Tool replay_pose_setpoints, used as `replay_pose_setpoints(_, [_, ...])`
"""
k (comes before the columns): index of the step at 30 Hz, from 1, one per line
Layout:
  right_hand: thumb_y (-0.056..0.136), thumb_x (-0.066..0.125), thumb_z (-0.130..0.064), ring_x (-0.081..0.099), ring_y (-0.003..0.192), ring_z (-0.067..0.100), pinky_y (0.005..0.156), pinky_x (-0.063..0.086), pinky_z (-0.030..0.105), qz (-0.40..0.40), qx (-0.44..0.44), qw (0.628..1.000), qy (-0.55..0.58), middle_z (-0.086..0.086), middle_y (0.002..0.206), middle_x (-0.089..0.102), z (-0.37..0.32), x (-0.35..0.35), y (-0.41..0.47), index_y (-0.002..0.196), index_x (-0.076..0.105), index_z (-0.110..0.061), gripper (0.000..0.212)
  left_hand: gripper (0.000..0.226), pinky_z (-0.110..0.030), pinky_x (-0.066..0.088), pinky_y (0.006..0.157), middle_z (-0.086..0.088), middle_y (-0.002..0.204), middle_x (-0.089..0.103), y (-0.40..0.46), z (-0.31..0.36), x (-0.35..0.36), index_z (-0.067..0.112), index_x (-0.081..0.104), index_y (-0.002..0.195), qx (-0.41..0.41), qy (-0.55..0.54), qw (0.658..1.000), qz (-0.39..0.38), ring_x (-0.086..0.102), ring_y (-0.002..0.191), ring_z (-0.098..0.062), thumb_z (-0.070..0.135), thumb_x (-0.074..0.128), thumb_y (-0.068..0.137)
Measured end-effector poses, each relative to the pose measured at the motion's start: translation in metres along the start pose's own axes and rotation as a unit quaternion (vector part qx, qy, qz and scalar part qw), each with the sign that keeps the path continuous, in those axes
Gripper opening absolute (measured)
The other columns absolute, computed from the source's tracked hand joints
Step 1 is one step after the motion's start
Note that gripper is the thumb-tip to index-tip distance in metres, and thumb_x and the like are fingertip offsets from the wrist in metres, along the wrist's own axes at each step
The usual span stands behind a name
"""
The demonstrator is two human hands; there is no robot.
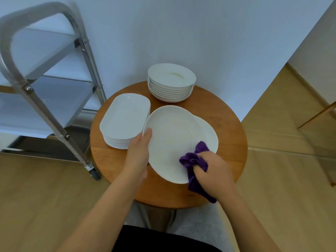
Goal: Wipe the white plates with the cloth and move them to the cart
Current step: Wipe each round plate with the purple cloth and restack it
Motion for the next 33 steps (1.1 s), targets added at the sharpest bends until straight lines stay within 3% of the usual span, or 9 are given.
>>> replay_pose_setpoints(3, [0.089, 0.058, -0.017, 0.047, 0.058, 0.008, 0.052, 0.034, 0.017, 0.152, 0.114, 0.971, 0.145, -0.004, 0.063, 0.051, 0.039, -0.034, 0.004, 0.066, 0.052, -0.018, 0.024, 0.028, -0.033, 0.051, 0.064, 0.009, 0.105, 0.062, 0.010, -0.008, 0.007, 0.035, 0.050, 0.121, -0.026, 0.001, 1.000, 0.018, 0.058, 0.094, -0.016, 0.045, 0.043, 0.095])
replay_pose_setpoints(6, [0.090, 0.061, -0.022, 0.045, 0.056, 0.008, 0.054, 0.034, 0.027, 0.227, 0.147, 0.940, 0.207, -0.002, 0.064, 0.050, 0.057, -0.050, 0.008, 0.063, 0.048, -0.021, 0.029, 0.038, -0.047, 0.051, 0.089, 0.000, 0.119, 0.058, 0.023, -0.022, 0.021, 0.029, 0.044, 0.132, -0.083, 0.010, 0.996, 0.026, 0.055, 0.109, -0.025, 0.042, 0.042, 0.097])
replay_pose_setpoints(13, [0.088, 0.060, -0.027, 0.045, 0.059, 0.006, 0.054, 0.033, 0.026, 0.261, 0.149, 0.929, 0.218, -0.008, 0.064, 0.047, 0.070, -0.053, 0.021, 0.060, 0.044, -0.032, 0.032, 0.041, -0.044, 0.053, 0.087, -0.002, 0.114, 0.057, 0.051, -0.047, 0.044, 0.021, 0.043, 0.134, -0.140, 0.050, 0.988, 0.032, 0.055, 0.102, -0.024, 0.041, 0.041, 0.098])
replay_pose_setpoints(16, [0.086, 0.059, -0.031, 0.047, 0.061, 0.003, 0.055, 0.034, 0.024, 0.259, 0.152, 0.926, 0.228, -0.009, 0.065, 0.049, 0.075, -0.049, 0.025, 0.061, 0.048, -0.035, 0.028, 0.040, -0.035, 0.049, 0.081, -0.002, 0.119, 0.055, 0.064, -0.044, 0.038, 0.018, 0.045, 0.133, -0.081, 0.158, 0.983, 0.048, 0.052, 0.103, -0.020, 0.039, 0.035, 0.100])
replay_pose_setpoints(18, [0.088, 0.062, -0.028, 0.049, 0.064, 0.003, 0.057, 0.037, 0.024, 0.251, 0.156, 0.926, 0.235, -0.009, 0.069, 0.053, 0.079, -0.043, 0.027, 0.065, 0.052, -0.037, 0.027, 0.035, -0.031, 0.046, 0.075, -0.007, 0.118, 0.058, 0.072, -0.028, 0.035, 0.015, 0.050, 0.123, 0.010, 0.312, 0.949, 0.049, 0.052, 0.097, -0.018, 0.035, 0.033, 0.101])
replay_pose_setpoints(22, [0.087, 0.062, -0.031, 0.051, 0.065, -0.001, 0.055, 0.038, 0.011, 0.230, 0.160, 0.929, 0.243, -0.008, 0.072, 0.056, 0.081, -0.032, 0.032, 0.070, 0.055, -0.033, 0.018, 0.026, -0.029, 0.043, 0.065, -0.014, 0.107, 0.061, 0.082, -0.002, 0.038, 0.005, 0.048, 0.116, 0.115, 0.539, 0.832, 0.065, 0.057, 0.086, -0.024, 0.022, 0.036, 0.099])
replay_pose_setpoints(26, [0.083, 0.059, -0.037, 0.050, 0.062, 0.003, 0.053, 0.037, 0.011, 0.219, 0.165, 0.926, 0.259, -0.004, 0.070, 0.054, 0.081, -0.023, 0.036, 0.073, 0.054, -0.025, 0.016, 0.045, -0.033, 0.044, 0.061, -0.010, 0.098, 0.064, 0.084, -0.008, 0.046, 0.011, 0.026, 0.141, 0.116, 0.671, 0.730, 0.054, 0.062, 0.080, -0.026, 0.019, 0.036, 0.098])
replay_pose_setpoints(30, [0.088, 0.063, -0.027, 0.048, 0.059, 0.004, 0.052, 0.039, 0.015, 0.206, 0.165, 0.921, 0.286, -0.003, 0.068, 0.053, 0.081, -0.017, 0.041, 0.072, 0.056, -0.025, 0.018, 0.046, -0.030, 0.039, 0.055, -0.002, 0.077, 0.050, 0.090, -0.014, 0.045, 0.013, 0.025, 0.140, 0.101, 0.712, 0.692, 0.062, 0.051, 0.068, -0.020, 0.022, 0.036, 0.096])
replay_pose_setpoints(33, [0.088, 0.063, -0.024, 0.048, 0.061, 0.005, 0.055, 0.039, 0.019, 0.203, 0.155, 0.919, 0.301, -0.004, 0.069, 0.054, 0.076, -0.018, 0.048, 0.073, 0.057, -0.025, 0.017, 0.052, -0.030, 0.040, 0.058, -0.005, 0.090, 0.060, 0.094, -0.020, 0.046, 0.012, 0.019, 0.143, 0.086, 0.745, 0.660, 0.050, 0.060, 0.078, -0.023, 0.025, 0.036, 0.096])
Point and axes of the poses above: each hand's wrist, its own y-axis towards the middle knuckle, its own x-axis out of the palm, z = x × y, the point moved 10 cm from there along y, towards the middle knuckle
